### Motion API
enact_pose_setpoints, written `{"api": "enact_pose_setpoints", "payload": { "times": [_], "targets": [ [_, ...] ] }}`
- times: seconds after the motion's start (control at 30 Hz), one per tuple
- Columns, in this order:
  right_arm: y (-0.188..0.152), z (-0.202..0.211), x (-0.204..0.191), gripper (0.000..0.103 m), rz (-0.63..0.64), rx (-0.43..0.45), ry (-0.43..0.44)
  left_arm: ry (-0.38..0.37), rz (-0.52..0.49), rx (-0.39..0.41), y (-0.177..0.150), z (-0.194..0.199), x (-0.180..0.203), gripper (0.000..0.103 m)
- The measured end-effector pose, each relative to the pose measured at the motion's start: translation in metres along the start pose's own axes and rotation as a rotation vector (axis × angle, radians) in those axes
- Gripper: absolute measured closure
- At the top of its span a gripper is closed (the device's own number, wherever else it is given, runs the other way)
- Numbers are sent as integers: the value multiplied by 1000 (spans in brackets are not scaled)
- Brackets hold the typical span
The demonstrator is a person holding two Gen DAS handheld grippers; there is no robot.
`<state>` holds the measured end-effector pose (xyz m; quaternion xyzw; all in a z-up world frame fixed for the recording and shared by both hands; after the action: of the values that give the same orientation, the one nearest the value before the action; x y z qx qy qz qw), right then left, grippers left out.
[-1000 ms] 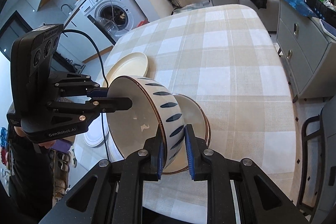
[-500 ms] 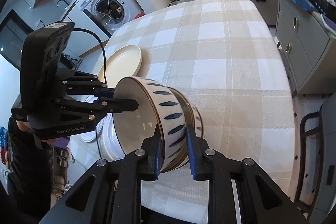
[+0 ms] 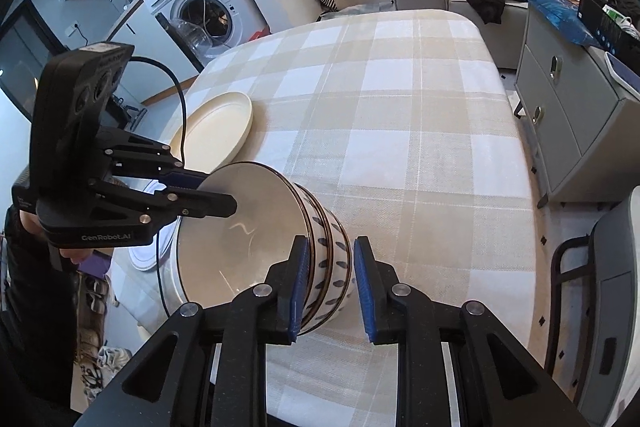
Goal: Organize plates and bowls
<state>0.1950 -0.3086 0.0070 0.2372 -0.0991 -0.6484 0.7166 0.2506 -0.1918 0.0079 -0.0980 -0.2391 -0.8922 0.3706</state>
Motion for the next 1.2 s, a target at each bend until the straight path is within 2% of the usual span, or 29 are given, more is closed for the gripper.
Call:
{"api": "enact_pose_setpoints", "payload": {
  "times": [0.1,0.17,0.2,0.23,0.27,0.37,0.43,0.5,0.6,0.67,0.73,0.87,1.03,1.2],
  "targets": [
    [-1,-3,0,81,5,4,5,3,-4,10,-1,2,0,86],
    [-1,-2,-2,77,16,17,1,22,-11,21,-3,4,0,80],
    [-2,0,-2,71,25,29,-8,23,-11,29,-4,6,0,77],
    [-2,2,-2,64,32,45,-15,24,-8,39,-6,9,0,64],
    [-2,6,-3,60,40,70,-20,31,-8,55,-7,12,0,56],
    [-3,17,-6,45,48,123,-6,48,-17,101,-16,26,3,55],
    [-5,23,-5,24,43,148,-17,82,-18,139,-23,37,4,55],
    [-7,30,-6,16,36,181,-20,112,-13,188,-31,49,4,54],
    [-10,38,-9,12,32,215,-1,154,5,263,-47,69,5,47],
    [-12,43,-14,10,37,239,10,192,21,322,-59,83,5,24],
    [-16,50,-22,7,51,268,20,239,36,389,-72,98,4,13],
    [-27,68,-41,3,75,335,64,328,73,503,-104,127,8,4],
    [-45,87,-66,1,99,397,124,469,109,619,-148,156,16,0],
    [-63,101,-89,1,116,438,161,528,180,713,-196,183,24,0]
  ]
}}
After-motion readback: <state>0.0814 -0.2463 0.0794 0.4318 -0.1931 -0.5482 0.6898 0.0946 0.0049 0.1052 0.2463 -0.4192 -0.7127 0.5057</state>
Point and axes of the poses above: each gripper's, at about its wrist camera, not at the fingertips, and z roughly against the way its jaws point, x to its right, y to its top, the point moved 7 cm from there along -z, roughly the way its jaws point, and after that the axes turned 8 degrees about -y, right-handed, at the moved point
